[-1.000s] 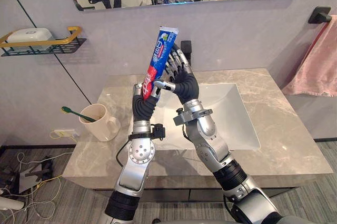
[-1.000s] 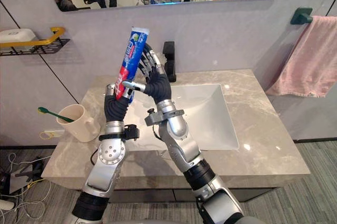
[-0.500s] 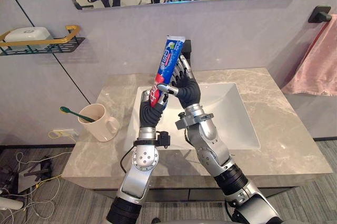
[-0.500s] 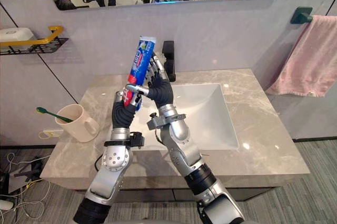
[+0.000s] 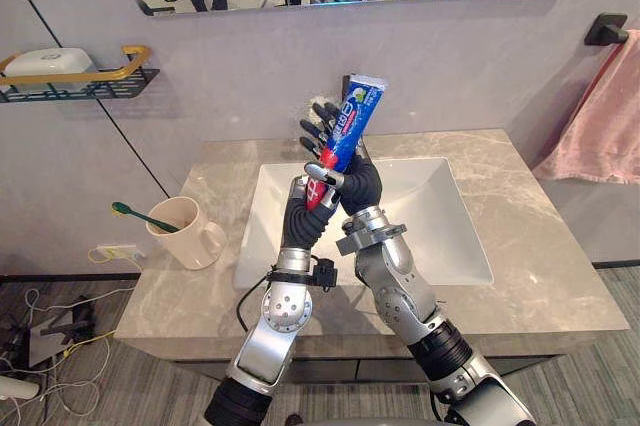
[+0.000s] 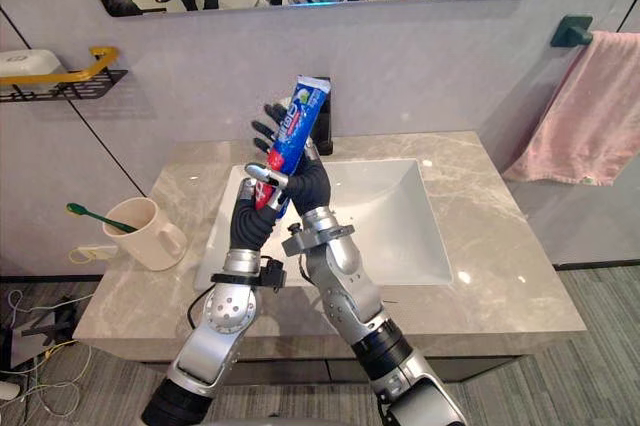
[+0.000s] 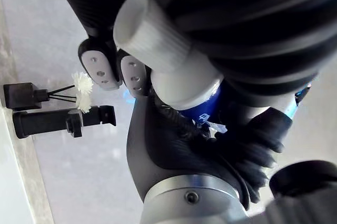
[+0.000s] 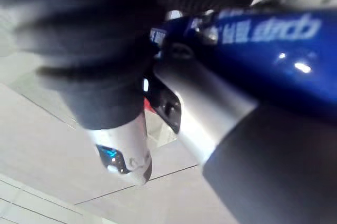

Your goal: Organize washtable

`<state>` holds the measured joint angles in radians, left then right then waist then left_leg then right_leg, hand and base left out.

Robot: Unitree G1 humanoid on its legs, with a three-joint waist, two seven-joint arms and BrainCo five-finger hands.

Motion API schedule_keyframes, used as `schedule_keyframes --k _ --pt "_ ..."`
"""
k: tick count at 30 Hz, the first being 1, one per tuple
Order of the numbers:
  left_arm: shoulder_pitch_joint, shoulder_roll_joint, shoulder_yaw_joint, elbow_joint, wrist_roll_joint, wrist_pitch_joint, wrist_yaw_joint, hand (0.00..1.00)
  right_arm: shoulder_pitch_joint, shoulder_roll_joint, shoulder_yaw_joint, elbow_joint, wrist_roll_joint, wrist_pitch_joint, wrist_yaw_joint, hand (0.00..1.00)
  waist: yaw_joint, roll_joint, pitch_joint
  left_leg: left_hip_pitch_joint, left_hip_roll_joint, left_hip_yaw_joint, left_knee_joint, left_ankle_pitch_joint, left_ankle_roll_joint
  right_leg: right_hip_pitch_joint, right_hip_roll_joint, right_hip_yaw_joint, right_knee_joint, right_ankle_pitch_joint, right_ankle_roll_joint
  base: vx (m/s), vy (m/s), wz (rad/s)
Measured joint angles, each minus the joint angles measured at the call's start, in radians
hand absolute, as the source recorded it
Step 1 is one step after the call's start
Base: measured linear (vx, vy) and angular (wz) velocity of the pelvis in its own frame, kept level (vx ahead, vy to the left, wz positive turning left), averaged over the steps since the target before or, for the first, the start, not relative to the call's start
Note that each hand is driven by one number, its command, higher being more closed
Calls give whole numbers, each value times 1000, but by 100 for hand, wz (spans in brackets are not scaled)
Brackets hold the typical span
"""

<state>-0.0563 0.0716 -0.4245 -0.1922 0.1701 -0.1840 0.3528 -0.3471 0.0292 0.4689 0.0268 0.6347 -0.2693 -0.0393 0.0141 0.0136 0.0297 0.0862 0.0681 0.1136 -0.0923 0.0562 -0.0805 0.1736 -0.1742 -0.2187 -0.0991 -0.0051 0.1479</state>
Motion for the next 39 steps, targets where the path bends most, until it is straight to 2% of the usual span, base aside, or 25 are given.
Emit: schedule_keyframes --k 13,14,23,30,39 --pt "37 11 -39 0 0 -2 -21 100 34 -19 3 0 2 -11 23 100 -1 -1 -22 0 0 0 0 0 0 0 0 0 0 0 0 0 0 0" --pt "37 11 -39 0 0 -2 -21 0 34 -19 3 0 1 -11 23 100 -1 -1 -22 0 0 0 0 0 0 0 0 0 0 0 0 0 0 0" --pt "37 11 -19 -9 10 -1 -19 0 34 -17 -4 -9 -37 -31 21 100 0 -4 -26 1 0 0 0 0 0 1 0 0 0 2 0 0 0 0" --pt "50 11 4 -92 32 -1 -18 0 26 4 -9 -65 -80 -56 21 100 0 -4 -26 7 0 0 0 0 0 7 0 -1 0 1 0 0 0 0" --pt "76 14 50 -138 32 -1 -12 0 22 14 -7 -92 -108 -55 24 100 2 -4 -26 12 0 0 0 0 0 12 0 -2 0 1 0 0 0 0"
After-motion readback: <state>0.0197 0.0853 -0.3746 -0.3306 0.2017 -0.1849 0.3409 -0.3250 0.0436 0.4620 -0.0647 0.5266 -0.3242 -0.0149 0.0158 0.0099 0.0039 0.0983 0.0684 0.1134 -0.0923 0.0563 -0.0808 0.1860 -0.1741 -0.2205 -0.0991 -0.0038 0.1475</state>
